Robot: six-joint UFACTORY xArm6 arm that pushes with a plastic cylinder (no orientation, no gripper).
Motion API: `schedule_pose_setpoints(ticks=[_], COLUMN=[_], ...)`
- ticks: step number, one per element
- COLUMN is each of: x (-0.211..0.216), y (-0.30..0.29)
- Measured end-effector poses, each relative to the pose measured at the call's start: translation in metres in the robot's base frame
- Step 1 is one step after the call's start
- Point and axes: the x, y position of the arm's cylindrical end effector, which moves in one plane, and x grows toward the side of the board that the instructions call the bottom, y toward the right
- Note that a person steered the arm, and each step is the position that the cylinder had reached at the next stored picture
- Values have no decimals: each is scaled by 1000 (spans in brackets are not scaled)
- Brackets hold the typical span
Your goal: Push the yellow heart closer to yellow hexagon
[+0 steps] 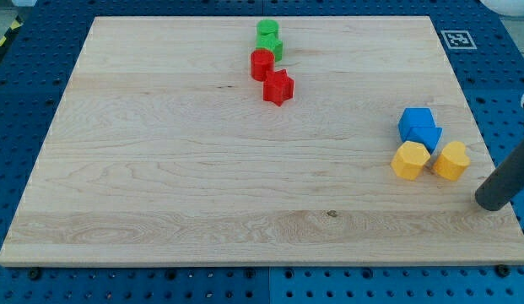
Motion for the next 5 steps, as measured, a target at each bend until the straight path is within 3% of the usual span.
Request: schedule_pose_setpoints(ticks=[1,3,5], x=[0,-1,-6], y=[-2,-76,-79])
